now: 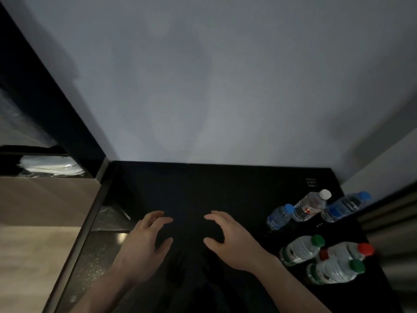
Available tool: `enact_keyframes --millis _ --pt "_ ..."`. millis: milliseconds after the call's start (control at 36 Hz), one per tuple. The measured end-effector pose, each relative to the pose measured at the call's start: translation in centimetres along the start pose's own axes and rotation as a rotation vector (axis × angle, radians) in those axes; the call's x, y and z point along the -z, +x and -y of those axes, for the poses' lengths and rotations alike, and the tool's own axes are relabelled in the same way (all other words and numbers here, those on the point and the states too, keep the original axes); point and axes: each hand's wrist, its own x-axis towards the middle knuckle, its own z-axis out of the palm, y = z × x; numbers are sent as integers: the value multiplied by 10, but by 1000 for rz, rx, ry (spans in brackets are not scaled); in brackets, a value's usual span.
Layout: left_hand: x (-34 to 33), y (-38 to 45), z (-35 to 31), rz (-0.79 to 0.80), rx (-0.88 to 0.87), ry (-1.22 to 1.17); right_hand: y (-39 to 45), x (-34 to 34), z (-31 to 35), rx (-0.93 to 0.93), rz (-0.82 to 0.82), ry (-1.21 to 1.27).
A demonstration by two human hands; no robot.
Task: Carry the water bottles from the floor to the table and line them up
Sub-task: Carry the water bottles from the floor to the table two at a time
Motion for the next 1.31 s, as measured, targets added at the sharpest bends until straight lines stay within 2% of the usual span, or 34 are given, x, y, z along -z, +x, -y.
enact_keyframes --millis 139,306,611,889,1083,1306 --pt "-11 19 -17 14 -29 -15 -5 14 -23 -51 -17 15" --pt "-11 25 -17 5 -14 42 4 12 -34 -44 72 -14" --pt "32 -16 48 -110 134 51 66 -39 29 111 195 -82" --pt "95 -84 191 -237 248 26 120 -135 156 248 227 -144" --pt "152 -158 324 -281 320 -18 148 -233 288 297 267 -169" --pt "220 -242 450 -318 401 32 176 -333 439 444 258 -297"
